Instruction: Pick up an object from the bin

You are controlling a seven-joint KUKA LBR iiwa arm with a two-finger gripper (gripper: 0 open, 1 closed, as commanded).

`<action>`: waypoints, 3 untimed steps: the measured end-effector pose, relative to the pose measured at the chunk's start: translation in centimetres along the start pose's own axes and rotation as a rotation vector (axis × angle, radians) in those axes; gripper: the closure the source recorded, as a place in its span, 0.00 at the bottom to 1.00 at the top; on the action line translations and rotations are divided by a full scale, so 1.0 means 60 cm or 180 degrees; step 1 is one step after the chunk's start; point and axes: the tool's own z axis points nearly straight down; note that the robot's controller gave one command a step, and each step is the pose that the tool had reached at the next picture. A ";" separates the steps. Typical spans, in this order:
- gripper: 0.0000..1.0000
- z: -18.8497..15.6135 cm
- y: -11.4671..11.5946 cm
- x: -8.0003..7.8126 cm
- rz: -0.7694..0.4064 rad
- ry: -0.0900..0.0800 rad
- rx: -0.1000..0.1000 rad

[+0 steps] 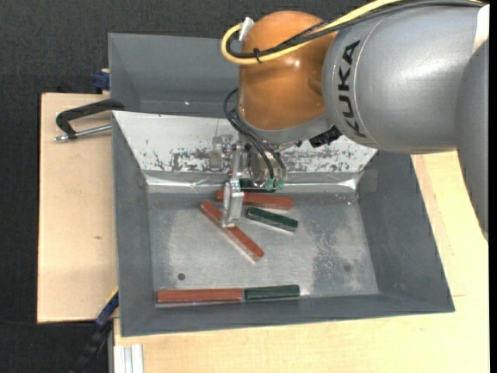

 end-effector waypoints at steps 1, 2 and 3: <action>0.00 0.093 -0.034 0.019 -0.0763 0.0014 0.0001; 0.00 0.157 -0.058 0.022 -0.1051 0.0020 0.0001; 0.00 0.196 -0.111 0.015 -0.0039 0.0026 0.0001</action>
Offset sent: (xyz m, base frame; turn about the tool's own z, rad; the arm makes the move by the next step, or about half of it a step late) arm -0.0109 -0.0529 -0.1447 -0.0929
